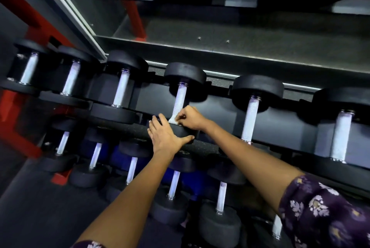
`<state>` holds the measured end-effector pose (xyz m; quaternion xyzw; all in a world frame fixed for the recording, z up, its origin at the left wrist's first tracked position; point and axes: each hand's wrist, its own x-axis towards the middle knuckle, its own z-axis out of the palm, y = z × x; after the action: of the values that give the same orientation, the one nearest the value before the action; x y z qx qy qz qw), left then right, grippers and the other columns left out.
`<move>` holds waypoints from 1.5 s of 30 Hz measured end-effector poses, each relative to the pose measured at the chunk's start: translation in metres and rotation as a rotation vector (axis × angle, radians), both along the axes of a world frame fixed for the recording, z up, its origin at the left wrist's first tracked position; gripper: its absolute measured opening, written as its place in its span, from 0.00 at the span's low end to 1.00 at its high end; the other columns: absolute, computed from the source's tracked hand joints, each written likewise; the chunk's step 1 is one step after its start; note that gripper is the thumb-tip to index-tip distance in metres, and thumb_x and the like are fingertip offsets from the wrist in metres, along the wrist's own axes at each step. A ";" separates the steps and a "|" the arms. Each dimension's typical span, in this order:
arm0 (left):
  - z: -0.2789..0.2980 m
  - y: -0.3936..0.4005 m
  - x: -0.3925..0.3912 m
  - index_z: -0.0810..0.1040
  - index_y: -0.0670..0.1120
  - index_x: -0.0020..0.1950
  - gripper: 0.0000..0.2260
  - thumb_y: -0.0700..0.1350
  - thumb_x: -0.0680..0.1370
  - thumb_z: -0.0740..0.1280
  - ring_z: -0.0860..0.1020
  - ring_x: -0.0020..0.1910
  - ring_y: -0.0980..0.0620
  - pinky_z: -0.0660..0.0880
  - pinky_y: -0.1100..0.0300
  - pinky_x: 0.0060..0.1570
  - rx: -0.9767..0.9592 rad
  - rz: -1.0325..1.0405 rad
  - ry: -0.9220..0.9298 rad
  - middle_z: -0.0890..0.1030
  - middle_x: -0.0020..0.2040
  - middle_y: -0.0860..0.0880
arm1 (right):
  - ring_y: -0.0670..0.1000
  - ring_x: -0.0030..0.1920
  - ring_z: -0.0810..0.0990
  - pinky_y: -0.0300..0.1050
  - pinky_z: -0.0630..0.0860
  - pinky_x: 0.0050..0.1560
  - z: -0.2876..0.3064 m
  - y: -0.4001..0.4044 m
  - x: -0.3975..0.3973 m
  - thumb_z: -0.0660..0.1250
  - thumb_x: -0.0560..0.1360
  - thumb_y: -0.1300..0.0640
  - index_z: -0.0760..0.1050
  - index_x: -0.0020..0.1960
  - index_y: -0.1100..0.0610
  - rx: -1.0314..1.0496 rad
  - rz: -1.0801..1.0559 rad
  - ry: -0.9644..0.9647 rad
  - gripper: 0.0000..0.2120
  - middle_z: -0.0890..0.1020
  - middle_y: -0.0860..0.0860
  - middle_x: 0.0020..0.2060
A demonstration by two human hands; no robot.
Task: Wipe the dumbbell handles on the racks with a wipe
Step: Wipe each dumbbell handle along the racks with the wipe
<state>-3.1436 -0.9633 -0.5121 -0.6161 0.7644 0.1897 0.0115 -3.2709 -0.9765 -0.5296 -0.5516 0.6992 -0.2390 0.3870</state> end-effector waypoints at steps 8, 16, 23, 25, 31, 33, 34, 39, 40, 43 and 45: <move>-0.001 -0.001 -0.001 0.48 0.39 0.77 0.60 0.67 0.60 0.76 0.52 0.76 0.40 0.50 0.45 0.75 0.015 0.023 0.020 0.53 0.77 0.38 | 0.57 0.45 0.79 0.47 0.76 0.41 0.012 -0.023 0.014 0.63 0.70 0.68 0.81 0.45 0.66 0.013 0.094 0.169 0.09 0.82 0.62 0.44; 0.002 0.002 -0.001 0.48 0.39 0.77 0.60 0.67 0.61 0.76 0.51 0.76 0.39 0.50 0.45 0.75 0.012 0.022 0.031 0.52 0.77 0.37 | 0.48 0.44 0.78 0.30 0.67 0.36 0.000 -0.003 -0.004 0.66 0.69 0.69 0.82 0.44 0.66 0.019 -0.035 0.056 0.07 0.84 0.59 0.44; -0.001 0.001 0.000 0.50 0.39 0.77 0.59 0.67 0.60 0.76 0.53 0.76 0.39 0.51 0.45 0.74 -0.022 0.016 0.043 0.55 0.76 0.38 | 0.48 0.35 0.70 0.40 0.63 0.32 -0.038 -0.001 0.002 0.61 0.69 0.71 0.77 0.37 0.63 0.141 -0.332 -0.202 0.09 0.77 0.56 0.32; -0.001 0.000 0.001 0.50 0.39 0.77 0.58 0.67 0.61 0.76 0.53 0.76 0.39 0.51 0.45 0.74 -0.022 0.014 0.040 0.55 0.76 0.38 | 0.46 0.33 0.68 0.38 0.64 0.31 -0.034 -0.004 0.000 0.60 0.71 0.72 0.71 0.35 0.57 0.232 -0.384 -0.419 0.13 0.73 0.51 0.30; -0.001 -0.001 -0.001 0.49 0.39 0.77 0.58 0.67 0.62 0.75 0.52 0.76 0.40 0.50 0.46 0.75 -0.009 0.014 0.033 0.54 0.77 0.38 | 0.49 0.36 0.74 0.35 0.76 0.33 -0.029 -0.005 -0.015 0.52 0.75 0.76 0.71 0.39 0.62 0.359 -0.521 -0.970 0.15 0.75 0.56 0.36; -0.002 0.000 -0.001 0.49 0.40 0.77 0.58 0.67 0.62 0.75 0.52 0.76 0.40 0.50 0.46 0.75 -0.015 0.015 0.031 0.54 0.76 0.38 | 0.51 0.36 0.74 0.37 0.75 0.35 -0.024 -0.012 -0.007 0.48 0.72 0.78 0.72 0.39 0.65 0.320 -0.569 -1.042 0.17 0.75 0.58 0.37; -0.003 0.000 -0.001 0.49 0.40 0.77 0.58 0.67 0.62 0.75 0.52 0.76 0.39 0.50 0.46 0.75 -0.017 0.017 0.030 0.54 0.76 0.38 | 0.52 0.37 0.74 0.38 0.73 0.35 -0.023 -0.015 -0.004 0.47 0.71 0.78 0.74 0.42 0.67 0.318 -0.585 -1.030 0.18 0.76 0.58 0.38; -0.002 0.000 0.000 0.49 0.40 0.77 0.58 0.68 0.62 0.75 0.52 0.76 0.40 0.50 0.46 0.75 -0.011 0.008 0.027 0.53 0.76 0.38 | 0.50 0.34 0.75 0.36 0.76 0.29 -0.026 -0.017 -0.011 0.44 0.66 0.78 0.71 0.61 0.69 0.464 -0.507 -0.892 0.28 0.75 0.57 0.37; -0.002 -0.001 0.000 0.49 0.40 0.77 0.58 0.68 0.62 0.75 0.52 0.76 0.40 0.50 0.46 0.75 -0.010 0.008 0.024 0.53 0.77 0.38 | 0.50 0.34 0.75 0.39 0.78 0.33 -0.024 -0.018 -0.014 0.44 0.62 0.78 0.70 0.63 0.69 0.472 -0.498 -0.915 0.32 0.76 0.57 0.38; -0.002 -0.001 -0.001 0.49 0.40 0.78 0.58 0.68 0.62 0.75 0.51 0.76 0.40 0.49 0.46 0.75 -0.004 0.006 0.021 0.53 0.76 0.38 | 0.54 0.36 0.73 0.46 0.78 0.49 -0.020 -0.019 -0.014 0.46 0.56 0.75 0.72 0.58 0.67 0.426 -0.560 -1.067 0.33 0.76 0.63 0.45; -0.001 0.000 -0.001 0.49 0.40 0.78 0.58 0.68 0.62 0.75 0.52 0.76 0.39 0.49 0.46 0.75 -0.003 0.008 0.018 0.53 0.76 0.38 | 0.57 0.40 0.76 0.38 0.73 0.45 -0.021 -0.017 -0.010 0.50 0.57 0.74 0.74 0.56 0.64 0.426 -0.511 -1.024 0.30 0.80 0.65 0.45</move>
<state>-3.1444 -0.9636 -0.5133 -0.6176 0.7622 0.1941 0.0028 -3.2808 -0.9935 -0.5502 -0.0920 0.5670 -0.4141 0.7061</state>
